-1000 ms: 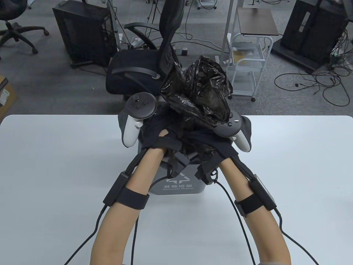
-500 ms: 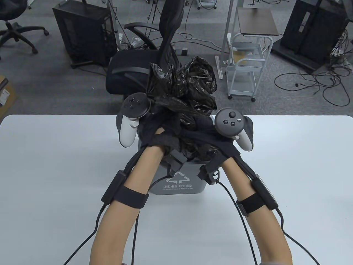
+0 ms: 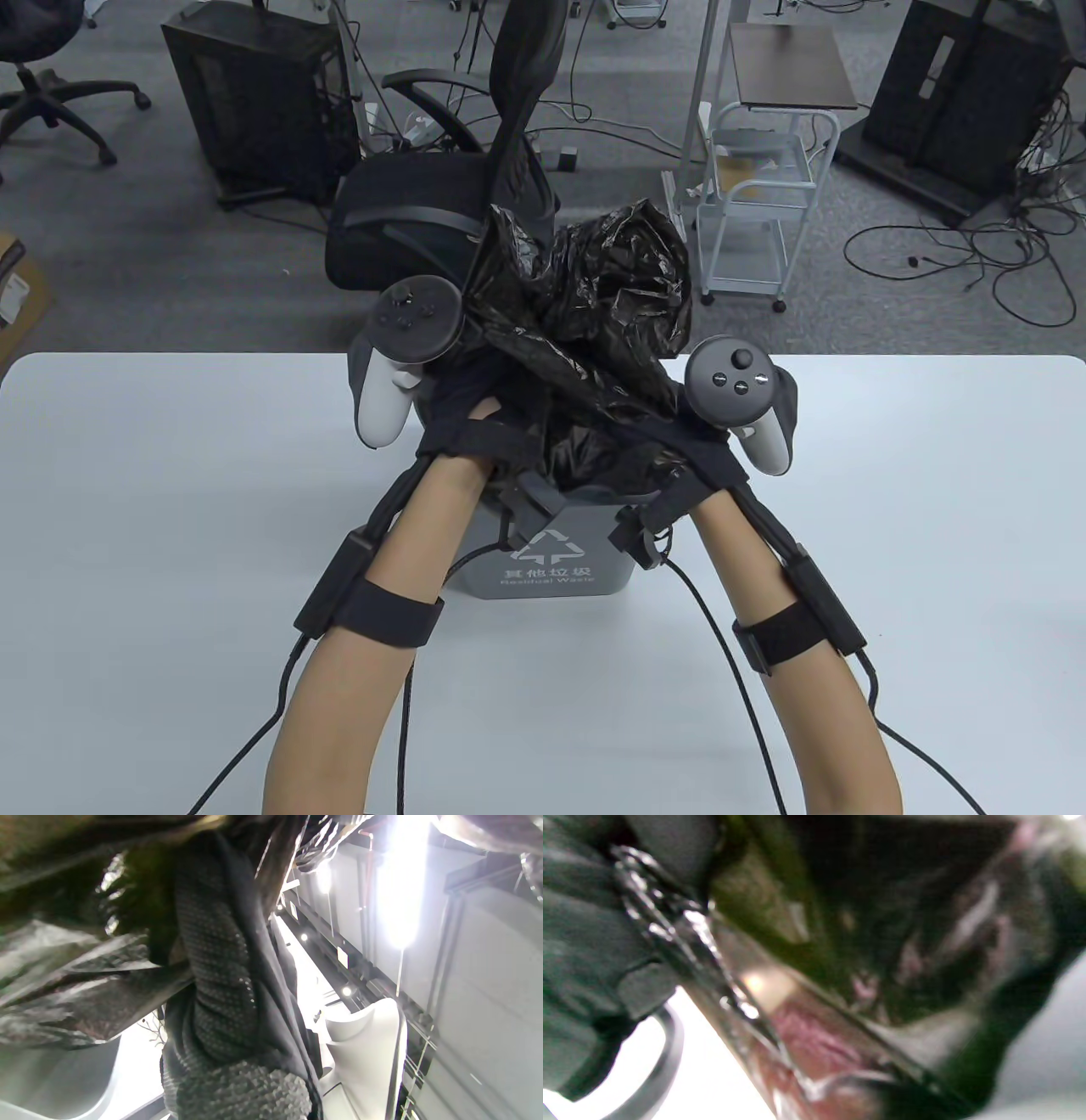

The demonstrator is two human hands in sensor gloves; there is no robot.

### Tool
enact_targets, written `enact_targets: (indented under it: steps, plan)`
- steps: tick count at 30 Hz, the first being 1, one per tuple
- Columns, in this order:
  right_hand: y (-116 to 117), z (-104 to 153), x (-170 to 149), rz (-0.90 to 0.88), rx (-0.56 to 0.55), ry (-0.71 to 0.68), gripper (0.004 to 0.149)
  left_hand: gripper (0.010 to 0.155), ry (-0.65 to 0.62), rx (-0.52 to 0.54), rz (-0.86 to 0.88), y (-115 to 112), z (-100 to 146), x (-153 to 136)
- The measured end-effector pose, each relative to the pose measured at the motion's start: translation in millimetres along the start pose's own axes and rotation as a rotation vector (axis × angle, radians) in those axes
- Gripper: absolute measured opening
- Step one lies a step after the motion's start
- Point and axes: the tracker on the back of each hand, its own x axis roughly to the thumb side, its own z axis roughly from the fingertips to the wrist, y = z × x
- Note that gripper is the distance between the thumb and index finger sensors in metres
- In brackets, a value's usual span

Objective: Twist garbage bag top to tighten it

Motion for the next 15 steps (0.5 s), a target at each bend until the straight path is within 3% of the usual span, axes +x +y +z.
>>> enact_targets:
  steps: [7, 12, 15]
  plan:
    - [-4, 3, 28, -0.014, 0.066, -0.114, 0.099, 0.057, 0.032, 0.028, -0.211, 7, 7, 20]
    - [-17, 6, 50, 0.111, -0.082, -0.121, 0.102, 0.058, 0.086, 0.059, -0.281, 13, 12, 27]
    - [-21, 4, 61, 0.157, -0.030, -0.128, 0.100, 0.059, 0.114, 0.026, -0.236, 16, 11, 24]
